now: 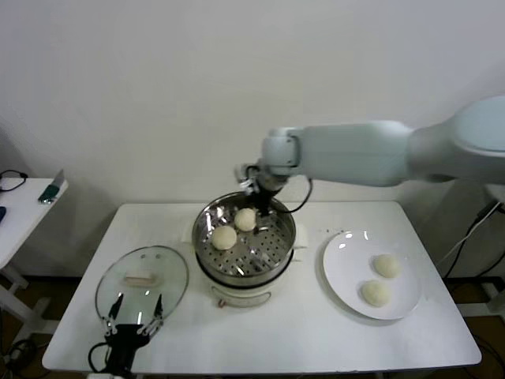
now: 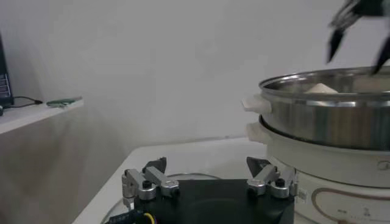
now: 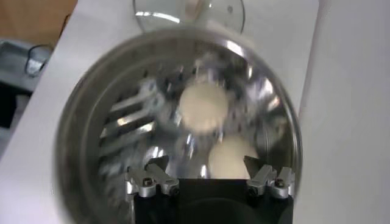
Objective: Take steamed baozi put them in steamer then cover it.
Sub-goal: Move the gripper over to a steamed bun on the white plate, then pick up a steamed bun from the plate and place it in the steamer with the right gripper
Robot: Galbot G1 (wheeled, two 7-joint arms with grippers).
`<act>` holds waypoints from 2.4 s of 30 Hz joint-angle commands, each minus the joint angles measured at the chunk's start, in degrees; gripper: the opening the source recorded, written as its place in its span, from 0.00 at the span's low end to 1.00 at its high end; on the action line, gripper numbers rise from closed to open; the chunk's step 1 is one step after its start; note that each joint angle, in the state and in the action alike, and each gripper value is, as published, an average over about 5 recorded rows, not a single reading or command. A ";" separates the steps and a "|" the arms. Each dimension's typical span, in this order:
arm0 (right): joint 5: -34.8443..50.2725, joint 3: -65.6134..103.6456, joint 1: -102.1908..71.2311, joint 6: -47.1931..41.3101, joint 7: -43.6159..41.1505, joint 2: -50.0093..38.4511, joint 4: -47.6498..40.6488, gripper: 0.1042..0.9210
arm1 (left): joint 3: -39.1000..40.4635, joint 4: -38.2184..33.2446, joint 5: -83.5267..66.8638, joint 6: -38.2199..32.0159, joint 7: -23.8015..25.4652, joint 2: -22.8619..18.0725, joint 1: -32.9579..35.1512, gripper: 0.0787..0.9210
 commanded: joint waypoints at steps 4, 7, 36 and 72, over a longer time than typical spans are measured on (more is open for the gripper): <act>-12.48 -13.86 7.56 4.09 -3.18 -29.27 15.17 0.88 | -0.17 -0.57 0.19 0.51 0.09 -0.45 -0.14 0.88; -17.40 -12.22 0.90 3.06 -0.86 -33.69 14.82 0.88 | -0.18 -0.96 0.32 0.72 0.13 -0.96 0.05 0.88; -28.14 12.83 -32.13 -0.12 2.90 -34.40 0.21 0.88 | -0.37 -0.42 0.54 0.85 0.10 -1.51 -0.21 0.88; -32.31 12.55 12.68 26.18 -14.63 -10.37 14.58 0.71 | 0.08 -1.54 1.29 0.59 -0.09 -2.42 0.30 0.88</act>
